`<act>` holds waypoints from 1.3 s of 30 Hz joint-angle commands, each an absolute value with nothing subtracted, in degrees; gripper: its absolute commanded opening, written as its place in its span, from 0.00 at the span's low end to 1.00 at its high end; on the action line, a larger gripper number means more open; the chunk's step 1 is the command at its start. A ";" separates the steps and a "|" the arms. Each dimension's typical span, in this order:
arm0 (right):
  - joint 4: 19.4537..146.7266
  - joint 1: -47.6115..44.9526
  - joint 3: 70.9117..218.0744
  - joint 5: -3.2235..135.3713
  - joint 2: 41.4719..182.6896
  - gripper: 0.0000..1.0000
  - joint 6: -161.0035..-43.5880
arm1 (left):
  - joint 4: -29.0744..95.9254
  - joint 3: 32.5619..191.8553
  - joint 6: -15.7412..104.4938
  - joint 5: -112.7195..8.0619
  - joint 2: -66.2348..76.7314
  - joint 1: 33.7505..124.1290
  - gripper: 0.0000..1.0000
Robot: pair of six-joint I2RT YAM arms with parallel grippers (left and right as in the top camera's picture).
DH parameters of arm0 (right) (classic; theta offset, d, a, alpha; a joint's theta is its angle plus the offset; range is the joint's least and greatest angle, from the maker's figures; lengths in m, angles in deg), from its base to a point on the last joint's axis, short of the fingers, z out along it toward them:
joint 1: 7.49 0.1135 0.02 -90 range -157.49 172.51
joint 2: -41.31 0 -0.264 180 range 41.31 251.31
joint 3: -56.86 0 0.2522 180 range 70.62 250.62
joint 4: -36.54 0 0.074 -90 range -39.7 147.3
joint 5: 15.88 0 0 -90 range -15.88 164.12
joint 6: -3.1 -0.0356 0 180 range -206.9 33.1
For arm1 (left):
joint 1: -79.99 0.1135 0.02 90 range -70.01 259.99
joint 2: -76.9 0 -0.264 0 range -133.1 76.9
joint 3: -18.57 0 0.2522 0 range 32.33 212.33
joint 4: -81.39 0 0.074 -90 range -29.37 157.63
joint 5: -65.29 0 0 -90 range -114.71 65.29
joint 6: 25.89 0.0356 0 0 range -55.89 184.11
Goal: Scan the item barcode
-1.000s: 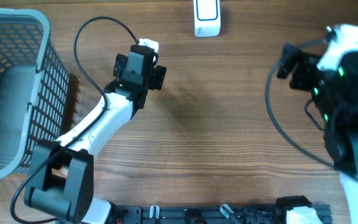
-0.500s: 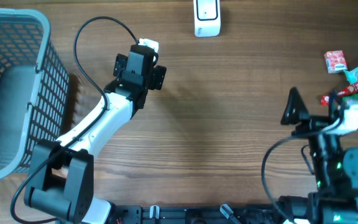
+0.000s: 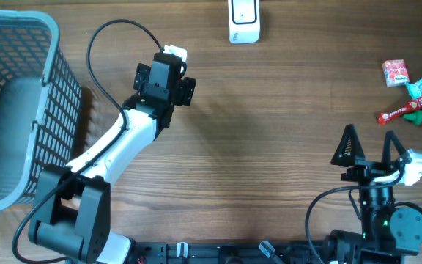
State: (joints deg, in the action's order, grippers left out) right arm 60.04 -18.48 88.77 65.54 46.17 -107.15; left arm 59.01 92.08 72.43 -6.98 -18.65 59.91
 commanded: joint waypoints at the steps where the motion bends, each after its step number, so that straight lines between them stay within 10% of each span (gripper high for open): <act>1: 59.69 -18.83 85.36 65.67 42.43 1.00 -108.04 | 59.14 92.45 73.09 -6.67 -16.97 60.13 1.00; 39: 49.99 -18.98 70.98 67.61 41.49 1.00 -106.49 | 59.14 92.45 73.09 -6.67 -16.97 60.13 1.00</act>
